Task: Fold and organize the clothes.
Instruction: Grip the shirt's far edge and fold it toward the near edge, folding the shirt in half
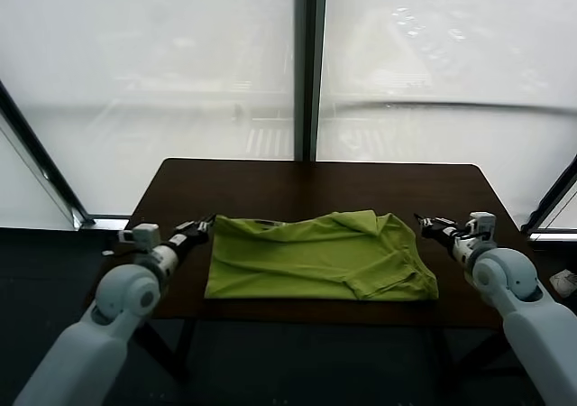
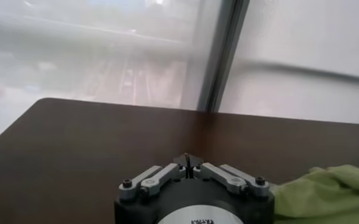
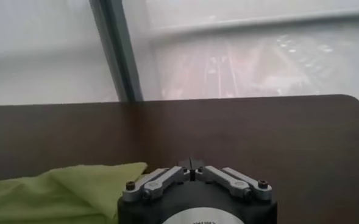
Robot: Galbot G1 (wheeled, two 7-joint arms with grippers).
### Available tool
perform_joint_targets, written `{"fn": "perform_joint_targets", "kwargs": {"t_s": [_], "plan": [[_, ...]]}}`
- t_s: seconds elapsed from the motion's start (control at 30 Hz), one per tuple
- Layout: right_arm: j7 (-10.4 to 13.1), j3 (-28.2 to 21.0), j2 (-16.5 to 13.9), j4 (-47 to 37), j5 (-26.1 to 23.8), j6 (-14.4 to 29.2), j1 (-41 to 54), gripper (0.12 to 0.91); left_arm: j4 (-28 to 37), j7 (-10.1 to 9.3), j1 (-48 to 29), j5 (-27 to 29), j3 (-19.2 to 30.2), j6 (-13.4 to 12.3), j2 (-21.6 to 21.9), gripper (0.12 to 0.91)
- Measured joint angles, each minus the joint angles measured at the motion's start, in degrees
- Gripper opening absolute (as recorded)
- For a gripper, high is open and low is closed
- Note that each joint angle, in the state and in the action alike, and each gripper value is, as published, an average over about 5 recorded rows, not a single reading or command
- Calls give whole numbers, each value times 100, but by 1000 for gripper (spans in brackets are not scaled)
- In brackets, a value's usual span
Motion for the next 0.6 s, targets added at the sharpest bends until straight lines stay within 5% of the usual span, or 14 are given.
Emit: {"fn": "perform_joint_targets", "kwargs": {"t_s": [0.1, 0.37, 0.47, 0.6], "plan": [[-163, -75, 6, 0, 10, -4, 37, 295, -3, 2, 16, 6, 15, -3, -18, 180], [-589, -473, 238, -288, -389, 81, 351, 791, 47, 16, 51, 89, 112, -10, -95, 180], [-693, -598, 312, -359, -553, 105, 370, 882, 73, 22, 61, 127, 149, -11, -126, 180], [-834, -671, 301, -328, -750, 140, 312, 843, 81, 26, 65, 161, 206, -11, -156, 180]]}}
